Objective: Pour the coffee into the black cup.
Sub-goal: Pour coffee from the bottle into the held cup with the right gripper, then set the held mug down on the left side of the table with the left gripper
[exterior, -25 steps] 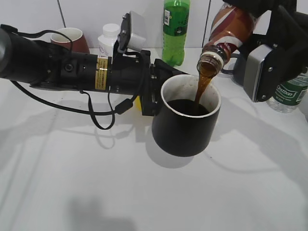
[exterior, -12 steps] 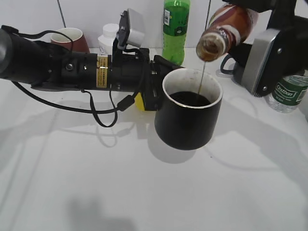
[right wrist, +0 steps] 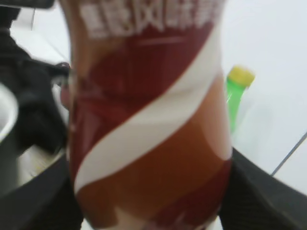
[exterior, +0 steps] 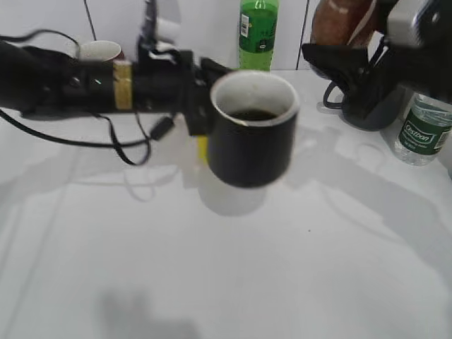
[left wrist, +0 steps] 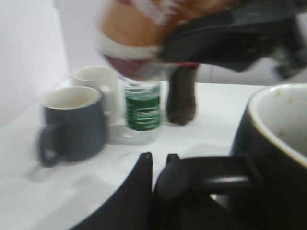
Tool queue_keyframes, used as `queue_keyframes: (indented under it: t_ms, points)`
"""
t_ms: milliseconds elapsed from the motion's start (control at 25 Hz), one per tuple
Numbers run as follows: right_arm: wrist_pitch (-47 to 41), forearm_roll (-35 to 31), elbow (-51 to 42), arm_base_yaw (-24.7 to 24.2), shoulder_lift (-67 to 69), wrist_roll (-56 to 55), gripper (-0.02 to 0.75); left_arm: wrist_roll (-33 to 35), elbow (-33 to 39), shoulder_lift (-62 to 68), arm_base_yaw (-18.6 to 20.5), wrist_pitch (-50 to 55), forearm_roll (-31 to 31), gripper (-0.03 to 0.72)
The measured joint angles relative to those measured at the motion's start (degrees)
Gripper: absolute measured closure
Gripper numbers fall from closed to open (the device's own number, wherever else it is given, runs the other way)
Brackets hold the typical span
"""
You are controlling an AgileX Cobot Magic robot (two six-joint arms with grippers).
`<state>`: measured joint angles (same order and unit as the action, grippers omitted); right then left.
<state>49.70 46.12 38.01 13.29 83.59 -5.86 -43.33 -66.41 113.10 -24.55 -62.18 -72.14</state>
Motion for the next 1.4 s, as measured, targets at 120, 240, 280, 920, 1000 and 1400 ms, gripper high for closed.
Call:
queue_keyframes:
  t_ms: [120,240,280,920,1000,1400]
  points:
    - [-0.55,0.00,0.00,0.00,0.00,-9.43,0.195,0.00,0.00,-1.95,3.58,-0.12,-0.57,0.640]
    - [-1.02,-0.11,0.00,0.00,0.00,-13.83,0.195,0.00,0.00,-3.66,7.77,-1.54,-1.68,0.640]
    - [-1.02,-0.17,0.00,0.00,0.00,-14.75,0.195,0.00,0.21,-4.04,9.07,-2.47,-1.74,0.640]
    - [-1.33,-7.79,0.00,0.00,0.00,-16.44,0.195,2.84,14.32,-8.15,31.09,-3.63,2.19,0.641]
    - [-1.33,-7.86,0.00,0.00,0.00,-16.44,0.195,6.33,16.18,-8.15,32.17,-3.38,5.63,0.641]
    - [-1.33,-8.10,0.00,0.00,0.00,-16.50,0.195,20.57,20.22,-3.92,32.69,-2.13,24.56,0.641]
